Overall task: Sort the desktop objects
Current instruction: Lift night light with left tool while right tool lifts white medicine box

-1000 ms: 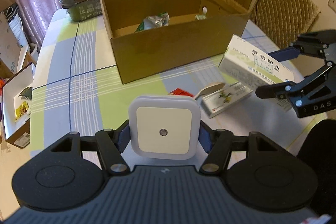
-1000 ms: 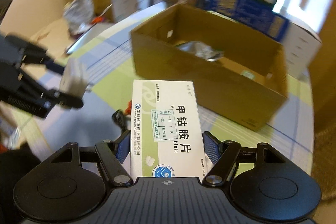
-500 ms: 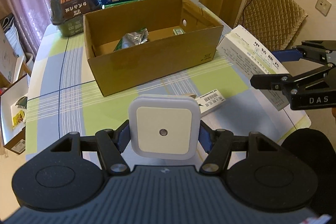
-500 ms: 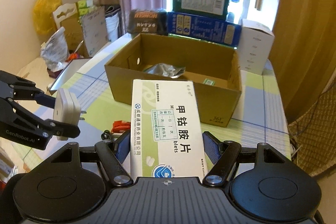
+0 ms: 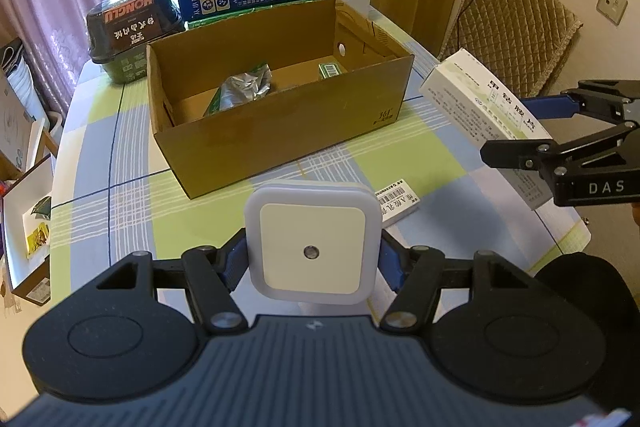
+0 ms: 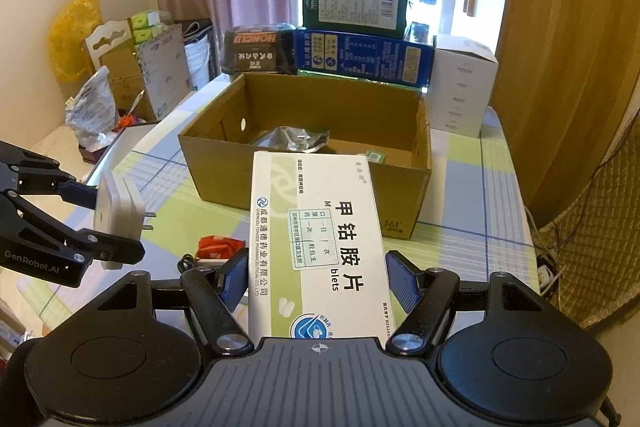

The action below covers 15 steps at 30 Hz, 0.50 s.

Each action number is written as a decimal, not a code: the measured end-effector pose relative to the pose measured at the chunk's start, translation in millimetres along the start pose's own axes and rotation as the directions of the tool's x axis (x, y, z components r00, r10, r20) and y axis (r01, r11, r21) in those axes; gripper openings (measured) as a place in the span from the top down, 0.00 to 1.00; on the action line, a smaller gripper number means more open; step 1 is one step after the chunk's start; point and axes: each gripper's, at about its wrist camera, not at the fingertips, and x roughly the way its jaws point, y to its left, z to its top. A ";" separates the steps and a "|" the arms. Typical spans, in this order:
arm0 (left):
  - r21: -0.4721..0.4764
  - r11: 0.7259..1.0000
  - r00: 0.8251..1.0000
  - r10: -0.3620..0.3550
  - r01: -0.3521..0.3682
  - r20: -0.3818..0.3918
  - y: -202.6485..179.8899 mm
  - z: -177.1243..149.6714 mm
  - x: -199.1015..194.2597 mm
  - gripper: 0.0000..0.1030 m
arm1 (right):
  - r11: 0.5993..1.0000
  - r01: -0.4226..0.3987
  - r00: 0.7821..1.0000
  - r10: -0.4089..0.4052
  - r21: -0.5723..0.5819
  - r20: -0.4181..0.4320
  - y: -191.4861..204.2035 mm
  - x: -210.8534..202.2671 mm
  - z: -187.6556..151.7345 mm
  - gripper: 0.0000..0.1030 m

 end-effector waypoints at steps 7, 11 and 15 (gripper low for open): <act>0.005 1.000 1.000 0.005 -0.005 -0.004 -2.5 3.9 4.0 0.41 | 1.000 0.005 1.000 -0.005 0.007 0.000 -5.6 1.3 1.2 0.33; 0.006 1.000 1.000 0.008 -0.008 -0.009 -3.2 5.2 5.6 0.41 | 1.000 0.005 1.000 -0.005 0.009 -0.005 -7.2 3.3 0.9 0.33; 0.005 1.000 1.000 0.012 -0.012 -0.014 -2.6 6.4 7.6 0.41 | 1.000 0.006 1.000 -0.006 0.009 -0.009 -7.5 4.8 1.6 0.33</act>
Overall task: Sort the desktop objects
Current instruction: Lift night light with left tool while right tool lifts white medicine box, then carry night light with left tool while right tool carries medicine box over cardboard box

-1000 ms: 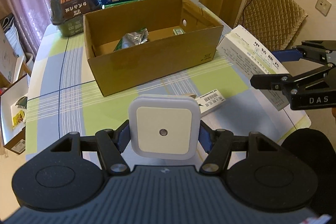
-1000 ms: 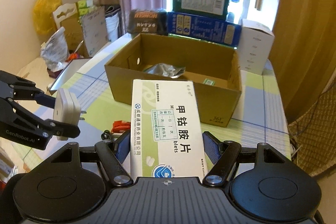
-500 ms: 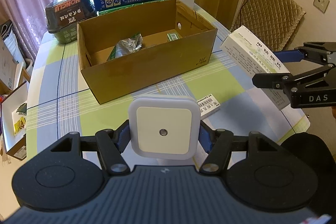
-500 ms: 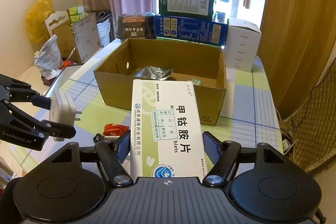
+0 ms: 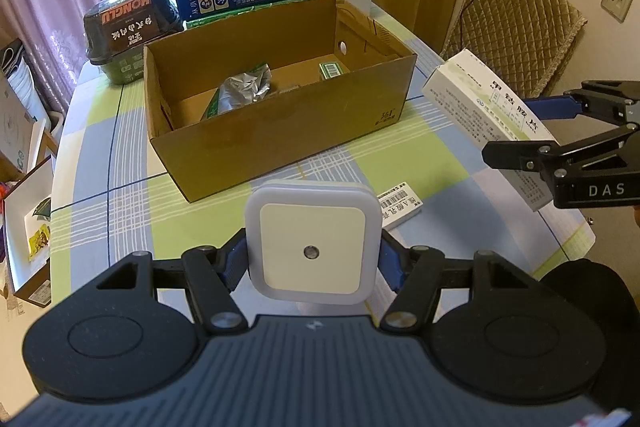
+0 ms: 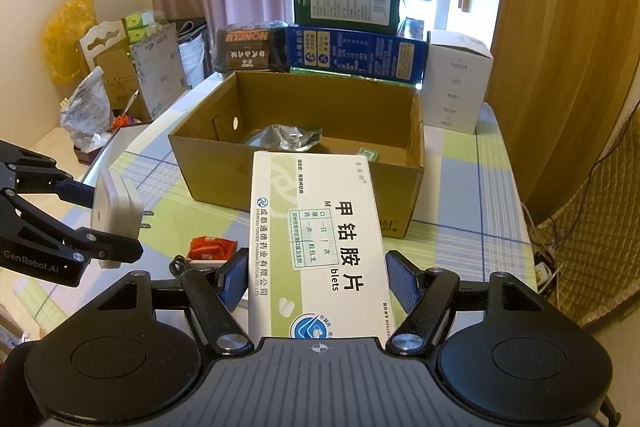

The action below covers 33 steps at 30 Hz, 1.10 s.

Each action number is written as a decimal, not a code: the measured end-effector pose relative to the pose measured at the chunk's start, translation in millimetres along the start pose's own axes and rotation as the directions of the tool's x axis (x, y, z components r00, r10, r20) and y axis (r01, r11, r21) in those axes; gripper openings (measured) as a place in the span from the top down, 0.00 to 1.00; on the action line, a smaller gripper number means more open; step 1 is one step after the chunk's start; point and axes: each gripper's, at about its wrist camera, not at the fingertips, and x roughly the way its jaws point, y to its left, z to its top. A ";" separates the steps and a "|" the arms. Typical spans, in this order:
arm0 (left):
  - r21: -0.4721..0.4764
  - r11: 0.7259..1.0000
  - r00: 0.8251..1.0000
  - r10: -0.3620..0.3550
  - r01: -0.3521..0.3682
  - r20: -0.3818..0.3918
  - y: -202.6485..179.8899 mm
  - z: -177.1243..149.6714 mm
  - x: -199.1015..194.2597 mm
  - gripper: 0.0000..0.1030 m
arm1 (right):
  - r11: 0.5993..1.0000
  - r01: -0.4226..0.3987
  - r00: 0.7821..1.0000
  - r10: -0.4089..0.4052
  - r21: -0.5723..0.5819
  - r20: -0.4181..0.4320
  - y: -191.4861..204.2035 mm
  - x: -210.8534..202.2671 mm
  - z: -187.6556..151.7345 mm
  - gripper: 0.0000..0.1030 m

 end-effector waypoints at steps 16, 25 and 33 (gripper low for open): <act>0.007 1.000 1.000 0.003 -0.003 -0.008 7.0 5.4 6.0 0.41 | 1.000 0.000 1.000 0.000 0.003 -0.008 -2.7 6.6 7.3 0.33; 0.031 0.999 0.999 0.033 -0.034 0.017 25.7 50.0 16.5 0.41 | 1.000 0.018 1.000 -0.018 -0.003 0.011 -21.7 21.1 46.1 0.33; 0.044 0.997 0.998 0.055 -0.057 0.037 43.1 101.6 38.6 0.41 | 0.999 0.029 0.999 -0.028 -0.026 0.024 -33.1 59.2 95.3 0.33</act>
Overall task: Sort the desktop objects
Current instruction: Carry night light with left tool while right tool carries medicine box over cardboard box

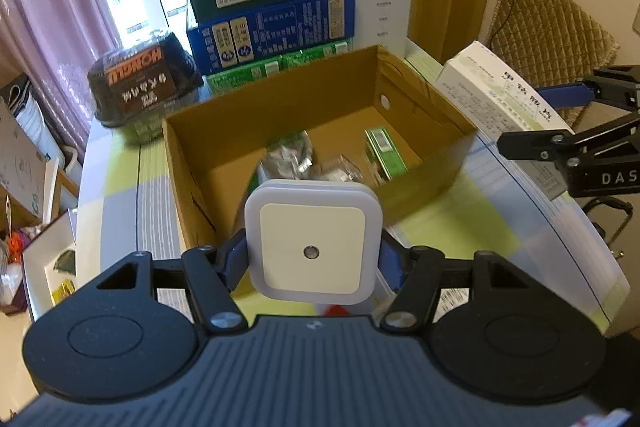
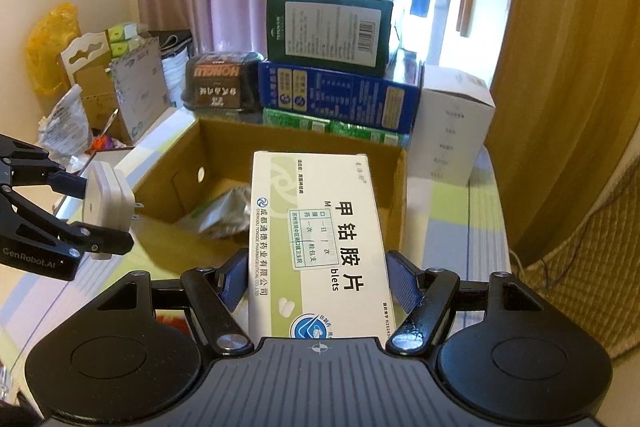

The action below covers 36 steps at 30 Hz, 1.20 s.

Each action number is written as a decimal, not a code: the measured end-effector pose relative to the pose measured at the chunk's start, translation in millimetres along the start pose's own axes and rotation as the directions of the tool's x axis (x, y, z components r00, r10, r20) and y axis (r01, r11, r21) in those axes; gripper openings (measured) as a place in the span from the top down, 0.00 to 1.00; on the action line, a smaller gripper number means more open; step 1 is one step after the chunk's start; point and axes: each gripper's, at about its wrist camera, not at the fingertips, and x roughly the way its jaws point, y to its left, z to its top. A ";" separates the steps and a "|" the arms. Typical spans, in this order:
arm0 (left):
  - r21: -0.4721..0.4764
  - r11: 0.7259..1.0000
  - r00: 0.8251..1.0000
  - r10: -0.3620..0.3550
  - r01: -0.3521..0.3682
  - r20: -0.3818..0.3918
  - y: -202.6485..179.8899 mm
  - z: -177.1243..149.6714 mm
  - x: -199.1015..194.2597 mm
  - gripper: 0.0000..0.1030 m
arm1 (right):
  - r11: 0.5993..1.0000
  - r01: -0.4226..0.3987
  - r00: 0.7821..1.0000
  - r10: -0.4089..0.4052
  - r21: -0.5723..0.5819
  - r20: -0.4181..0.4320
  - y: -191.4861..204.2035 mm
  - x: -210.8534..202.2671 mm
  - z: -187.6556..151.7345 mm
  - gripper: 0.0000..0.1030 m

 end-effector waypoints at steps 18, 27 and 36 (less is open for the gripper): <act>-0.031 0.999 1.000 -0.012 0.012 -0.018 30.1 34.1 73.3 0.41 | 0.999 -0.020 0.999 0.022 0.036 -0.040 -12.0 83.9 40.1 0.33; -0.054 0.998 0.999 -0.031 0.030 -0.030 41.9 39.4 101.1 0.41 | 0.999 -0.020 0.998 0.022 0.044 -0.061 -13.6 110.3 41.2 0.33; -0.118 0.992 0.999 -0.031 0.033 0.026 55.3 41.7 116.4 0.37 | 0.998 -0.016 0.997 0.020 0.064 -0.068 -14.9 127.1 43.4 0.33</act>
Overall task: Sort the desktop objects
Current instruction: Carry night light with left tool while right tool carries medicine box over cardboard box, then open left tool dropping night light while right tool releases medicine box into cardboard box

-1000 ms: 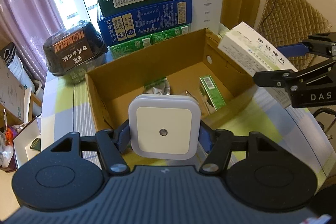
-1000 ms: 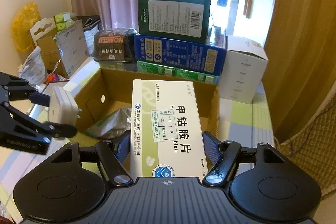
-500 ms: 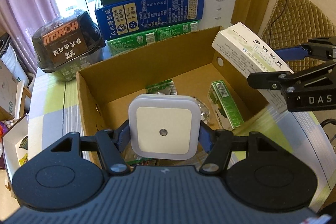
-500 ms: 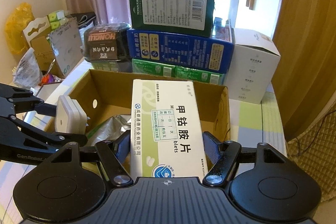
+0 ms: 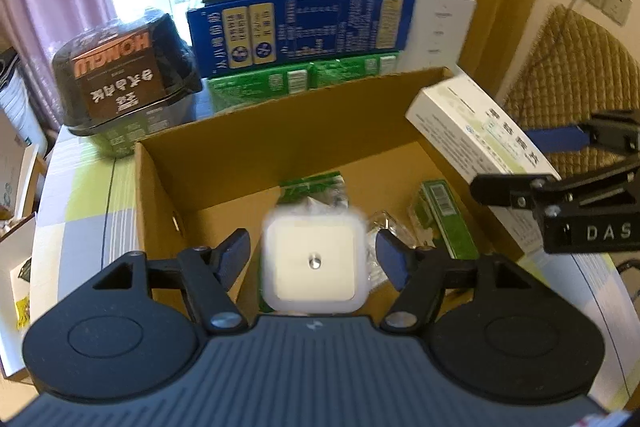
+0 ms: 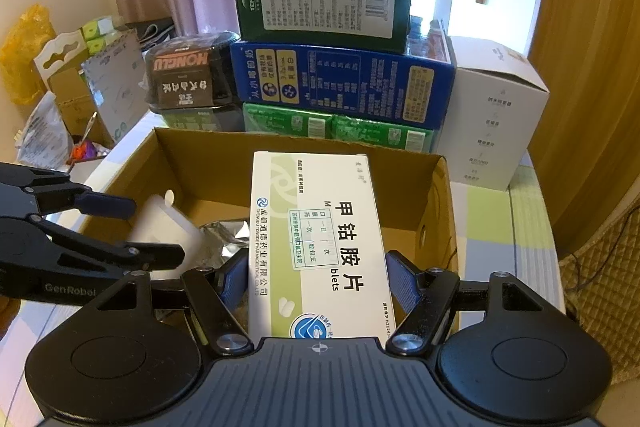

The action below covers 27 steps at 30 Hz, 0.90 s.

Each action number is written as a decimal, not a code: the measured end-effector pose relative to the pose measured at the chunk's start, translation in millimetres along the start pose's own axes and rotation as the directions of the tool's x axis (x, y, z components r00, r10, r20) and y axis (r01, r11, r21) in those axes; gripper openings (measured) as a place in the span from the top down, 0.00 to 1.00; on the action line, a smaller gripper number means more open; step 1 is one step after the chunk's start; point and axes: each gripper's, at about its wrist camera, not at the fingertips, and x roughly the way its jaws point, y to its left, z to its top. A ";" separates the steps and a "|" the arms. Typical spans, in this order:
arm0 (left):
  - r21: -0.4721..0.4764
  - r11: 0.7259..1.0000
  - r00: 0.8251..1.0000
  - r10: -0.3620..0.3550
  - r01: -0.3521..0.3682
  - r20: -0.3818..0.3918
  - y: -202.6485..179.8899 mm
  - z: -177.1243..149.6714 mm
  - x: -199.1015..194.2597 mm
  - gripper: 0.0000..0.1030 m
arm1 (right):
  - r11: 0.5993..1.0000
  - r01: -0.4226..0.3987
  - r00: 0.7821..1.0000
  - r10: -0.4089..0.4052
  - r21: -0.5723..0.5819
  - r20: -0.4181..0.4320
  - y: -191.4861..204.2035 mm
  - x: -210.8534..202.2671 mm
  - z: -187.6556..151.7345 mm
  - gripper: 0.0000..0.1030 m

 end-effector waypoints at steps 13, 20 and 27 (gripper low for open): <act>-0.030 1.000 1.000 0.005 -0.004 0.020 9.8 -13.9 -16.5 0.37 | 0.996 -0.056 0.998 0.055 0.066 0.013 0.9 10.1 2.9 0.31; -0.039 0.999 0.999 0.003 -0.002 0.034 2.5 -29.5 -33.1 0.36 | 0.990 -0.053 0.999 0.051 0.127 0.018 -10.2 0.8 -6.5 0.19; -0.073 0.997 0.999 -0.002 0.005 0.038 -9.8 -50.7 -56.8 0.24 | 0.982 -0.047 0.999 0.045 0.184 0.019 -16.8 -31.9 -33.4 0.14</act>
